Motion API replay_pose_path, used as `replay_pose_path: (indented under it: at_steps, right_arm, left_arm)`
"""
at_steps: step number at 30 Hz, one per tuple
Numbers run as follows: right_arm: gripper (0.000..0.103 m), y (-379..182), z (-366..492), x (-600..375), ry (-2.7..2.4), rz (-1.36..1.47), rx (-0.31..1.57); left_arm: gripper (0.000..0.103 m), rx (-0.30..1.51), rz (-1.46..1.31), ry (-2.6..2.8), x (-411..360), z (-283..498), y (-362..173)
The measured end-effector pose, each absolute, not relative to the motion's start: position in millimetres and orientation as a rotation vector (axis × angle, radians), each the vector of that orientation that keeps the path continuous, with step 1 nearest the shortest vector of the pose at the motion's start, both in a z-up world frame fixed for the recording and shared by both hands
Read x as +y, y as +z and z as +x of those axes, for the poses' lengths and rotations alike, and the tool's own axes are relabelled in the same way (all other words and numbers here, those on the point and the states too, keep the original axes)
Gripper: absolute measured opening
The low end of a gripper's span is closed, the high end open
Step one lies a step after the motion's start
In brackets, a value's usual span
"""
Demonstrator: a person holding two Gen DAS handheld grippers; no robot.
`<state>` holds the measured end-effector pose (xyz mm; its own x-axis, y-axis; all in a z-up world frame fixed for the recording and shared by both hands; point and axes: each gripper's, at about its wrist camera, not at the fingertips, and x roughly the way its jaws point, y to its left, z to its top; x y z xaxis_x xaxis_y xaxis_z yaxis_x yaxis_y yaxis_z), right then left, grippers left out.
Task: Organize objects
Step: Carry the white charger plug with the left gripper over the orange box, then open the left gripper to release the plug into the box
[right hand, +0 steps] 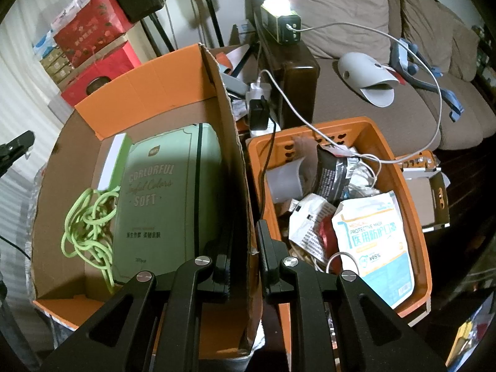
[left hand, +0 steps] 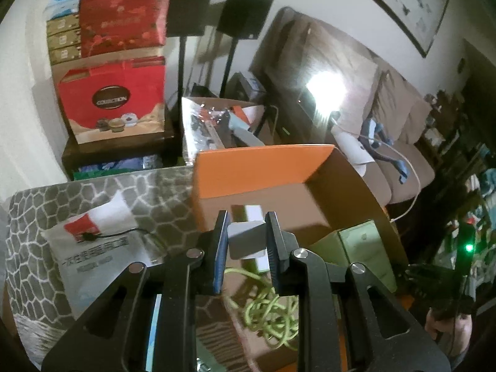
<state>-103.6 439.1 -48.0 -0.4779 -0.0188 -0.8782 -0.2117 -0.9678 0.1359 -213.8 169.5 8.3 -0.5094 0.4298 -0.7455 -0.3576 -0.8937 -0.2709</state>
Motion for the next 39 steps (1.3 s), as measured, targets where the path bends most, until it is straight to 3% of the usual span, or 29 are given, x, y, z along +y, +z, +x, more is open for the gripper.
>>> replay_pose_path:
  at_steps: [14, 39]
  right_arm:
    - [0.011, -42, -95, 450, 2.63, -1.542, 0.388]
    - [0.009, -41, -90, 457, 2.711, -1.564, 0.419]
  left_arm:
    - [0.021, -0.022, -1.291, 2.309, 239, -230, -10]
    - [0.021, 0.077, -1.445, 2.218, 285, -259, -58]
